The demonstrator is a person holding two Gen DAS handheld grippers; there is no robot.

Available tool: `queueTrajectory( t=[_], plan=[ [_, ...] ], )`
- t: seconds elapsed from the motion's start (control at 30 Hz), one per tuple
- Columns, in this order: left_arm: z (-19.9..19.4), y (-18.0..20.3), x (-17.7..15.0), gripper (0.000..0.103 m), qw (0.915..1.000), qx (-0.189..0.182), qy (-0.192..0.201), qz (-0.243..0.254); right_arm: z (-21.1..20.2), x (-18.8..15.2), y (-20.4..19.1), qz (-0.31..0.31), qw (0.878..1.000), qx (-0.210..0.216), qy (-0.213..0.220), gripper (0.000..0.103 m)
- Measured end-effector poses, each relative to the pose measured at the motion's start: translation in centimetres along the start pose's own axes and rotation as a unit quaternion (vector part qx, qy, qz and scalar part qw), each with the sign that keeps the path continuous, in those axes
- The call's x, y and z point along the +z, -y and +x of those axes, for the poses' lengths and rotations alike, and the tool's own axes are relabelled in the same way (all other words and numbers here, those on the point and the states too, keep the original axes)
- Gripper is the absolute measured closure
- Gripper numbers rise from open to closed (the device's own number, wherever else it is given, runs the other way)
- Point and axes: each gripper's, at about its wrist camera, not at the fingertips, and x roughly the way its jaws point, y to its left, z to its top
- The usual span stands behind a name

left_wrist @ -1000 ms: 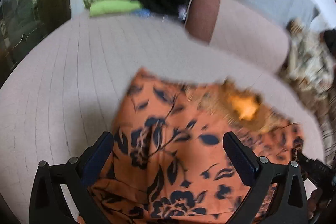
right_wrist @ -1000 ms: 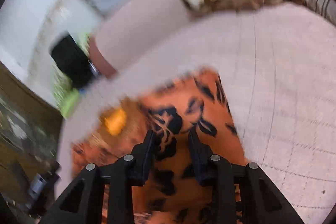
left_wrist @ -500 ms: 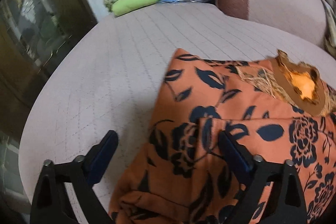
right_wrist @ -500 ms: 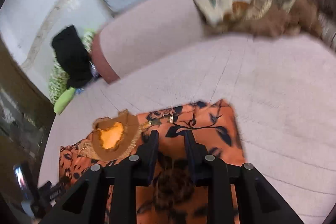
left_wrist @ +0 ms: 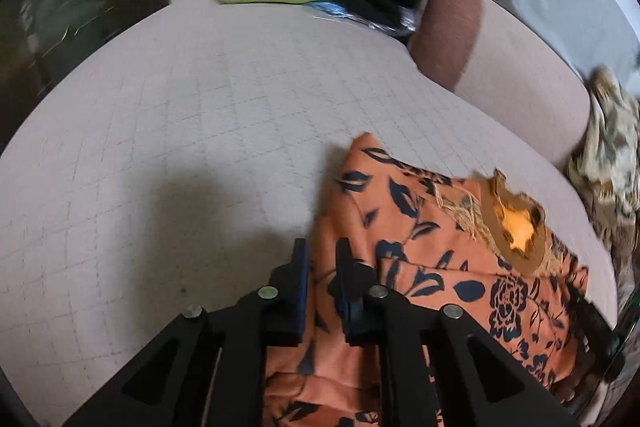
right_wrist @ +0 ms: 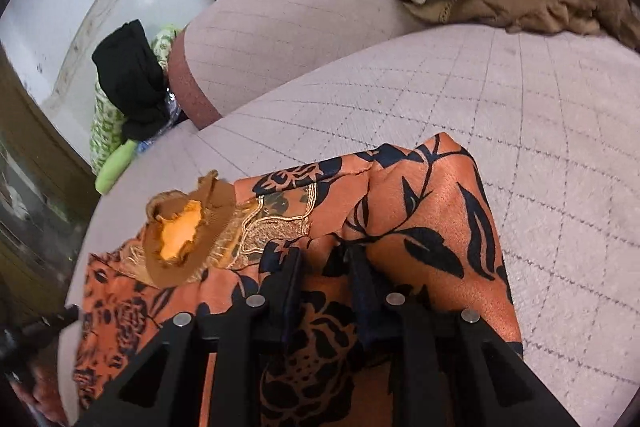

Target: Fold small clothes

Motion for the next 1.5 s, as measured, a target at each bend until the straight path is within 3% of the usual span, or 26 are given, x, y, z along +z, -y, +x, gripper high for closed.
queueTrajectory(
  t=[0.03,0.07,0.17,0.23,0.27,0.33,0.37,0.4,0.47,0.5,0.73,0.83,0.9,1.07,1.17,1.23,1.27,1.3,1.37,1.4,1.43,1.47,1.5],
  plan=[
    [0.0,0.0,-0.1,0.076,0.9997,-0.023,-0.010,-0.007,-0.2,0.0,0.0,0.003,1.000,0.003,0.001,0.077],
    [0.0,0.3,-0.3,0.064,0.9992,-0.036,-0.015,-0.004,-0.3,0.0,0.2,0.009,1.000,0.010,0.003,0.077],
    [0.7,2.3,-1.1,0.032,0.9987,-0.027,-0.025,0.034,-0.5,-0.1,0.6,0.008,1.000,0.010,0.005,0.077],
    [1.9,4.2,-2.2,0.030,0.9952,-0.012,-0.053,0.081,-0.3,-0.4,0.4,0.007,1.000,0.009,0.007,0.077],
    [2.8,4.8,-2.7,0.030,0.9921,0.007,-0.070,0.103,-0.4,-0.4,0.6,0.009,1.000,0.011,0.008,0.077],
    [3.3,6.5,-4.1,0.030,0.9819,0.067,-0.061,0.166,-0.1,-0.4,0.5,0.012,1.000,0.015,0.008,0.077],
    [3.2,6.8,-4.3,0.040,0.9806,0.070,-0.056,0.174,-0.2,-0.5,0.6,0.014,1.000,0.017,0.009,0.077],
    [2.8,6.9,-4.3,0.070,0.9815,0.060,-0.052,0.174,-0.2,-0.5,0.6,0.015,1.000,0.019,0.009,0.077],
    [2.0,6.8,-4.0,0.090,0.9854,0.053,-0.036,0.157,-0.3,-0.6,0.8,0.017,1.000,0.022,0.011,0.077],
    [1.6,6.5,-4.0,0.095,0.9866,0.050,-0.031,0.152,-0.3,-0.6,0.8,0.019,0.999,0.025,0.012,0.077],
    [-0.6,5.0,-2.8,0.100,0.9934,0.006,0.022,0.113,-0.6,-0.7,1.6,0.041,0.998,0.050,0.020,0.077],
    [-2.5,5.2,-2.5,0.101,0.9907,0.015,0.070,0.115,-1.2,-0.8,2.5,0.068,0.995,0.073,0.032,0.077],
    [-2.5,5.0,-2.3,0.103,0.9908,0.013,0.076,0.112,-1.6,-1.0,2.9,0.080,0.993,0.080,0.039,0.075],
    [-3.2,4.4,-1.1,0.103,0.9823,0.060,0.129,0.122,-3.7,-0.9,2.2,0.090,0.992,0.062,0.055,0.073],
    [-2.2,4.2,-0.9,0.103,0.9867,0.044,0.092,0.126,-4.6,-0.9,0.4,0.056,0.996,0.045,0.055,0.073],
    [-0.8,3.8,-0.6,0.103,0.9916,0.035,0.054,0.112,-2.3,-1.3,-0.3,0.038,0.999,0.014,-0.023,0.069],
    [-0.4,3.6,-0.6,0.103,0.9930,0.028,0.041,0.107,-1.8,-1.4,-0.5,0.025,0.999,0.009,-0.040,0.068],
    [0.1,3.3,-0.4,0.102,0.9944,0.025,0.022,0.100,-2.4,-1.2,-0.8,0.013,0.999,0.004,-0.030,0.069],
    [0.3,2.8,-0.6,0.093,0.9949,0.032,0.010,0.095,-3.7,-0.8,-1.2,0.007,0.999,-0.001,-0.046,0.067],
    [-0.1,2.5,-0.7,0.078,0.9950,0.036,0.014,0.092,-4.8,-0.7,-1.1,0.015,0.998,0.014,-0.053,0.063],
    [-0.5,2.2,-1.0,0.067,0.9948,0.039,0.018,0.092,-5.9,-0.7,-0.9,0.022,0.998,0.024,-0.052,0.046],
    [-0.9,2.0,-1.2,0.047,0.9945,0.041,0.024,0.094,-7.3,-0.9,-0.7,0.027,0.998,0.030,-0.045,0.037],
    [-1.6,1.6,-1.5,0.041,0.9938,0.042,0.033,0.098,-9.3,-1.1,-0.5,0.021,0.999,0.028,-0.034,0.032]
  ],
)
